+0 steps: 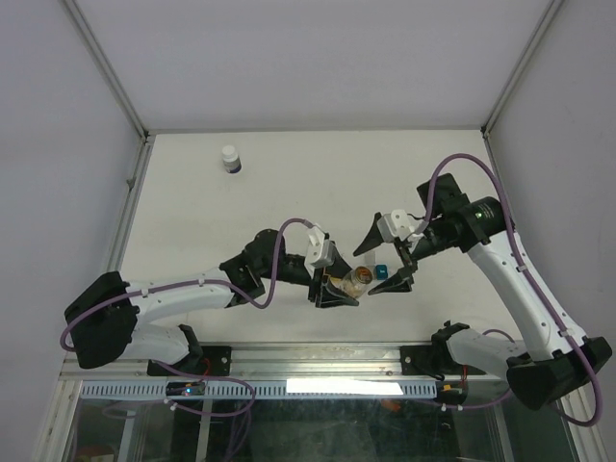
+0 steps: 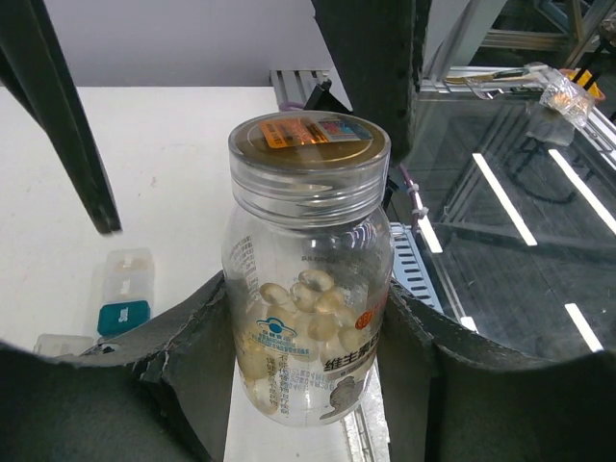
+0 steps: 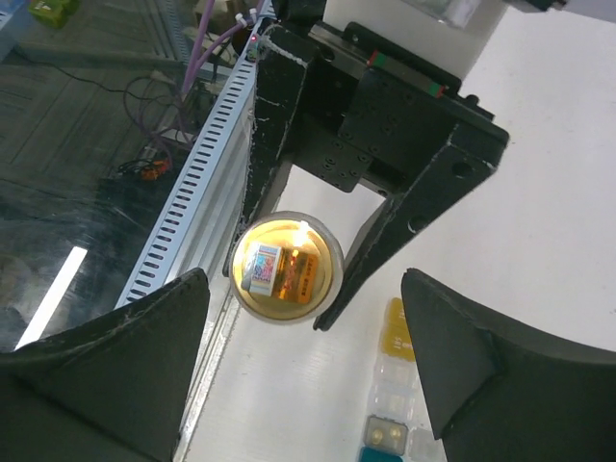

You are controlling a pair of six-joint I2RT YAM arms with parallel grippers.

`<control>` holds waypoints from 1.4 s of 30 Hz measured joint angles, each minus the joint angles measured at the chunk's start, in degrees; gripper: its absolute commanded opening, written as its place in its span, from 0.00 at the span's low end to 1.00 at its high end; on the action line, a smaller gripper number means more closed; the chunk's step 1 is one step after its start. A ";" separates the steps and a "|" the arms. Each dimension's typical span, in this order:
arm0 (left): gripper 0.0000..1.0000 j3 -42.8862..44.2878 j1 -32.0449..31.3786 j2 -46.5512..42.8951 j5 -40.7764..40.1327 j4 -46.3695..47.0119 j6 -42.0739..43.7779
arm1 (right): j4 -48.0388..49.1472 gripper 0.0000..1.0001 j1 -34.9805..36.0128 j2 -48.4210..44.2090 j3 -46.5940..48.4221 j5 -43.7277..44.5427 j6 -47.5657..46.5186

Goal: Sort the pills into containers

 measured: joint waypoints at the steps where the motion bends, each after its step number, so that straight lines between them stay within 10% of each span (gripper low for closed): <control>1: 0.00 0.52 0.00 0.37 0.33 -0.26 0.02 | 0.13 0.79 0.50 0.52 -0.13 0.09 0.17; 29: 0.00 2.91 1.51 3.74 2.45 -1.42 0.02 | 9.77 0.27 2.97 -2.27 -3.74 3.89 14.97; 42: 0.00 0.46 0.09 9.07 -31.82 5.64 1.36 | 32.50 0.22 -1.11 4.07 -6.82 22.08 49.24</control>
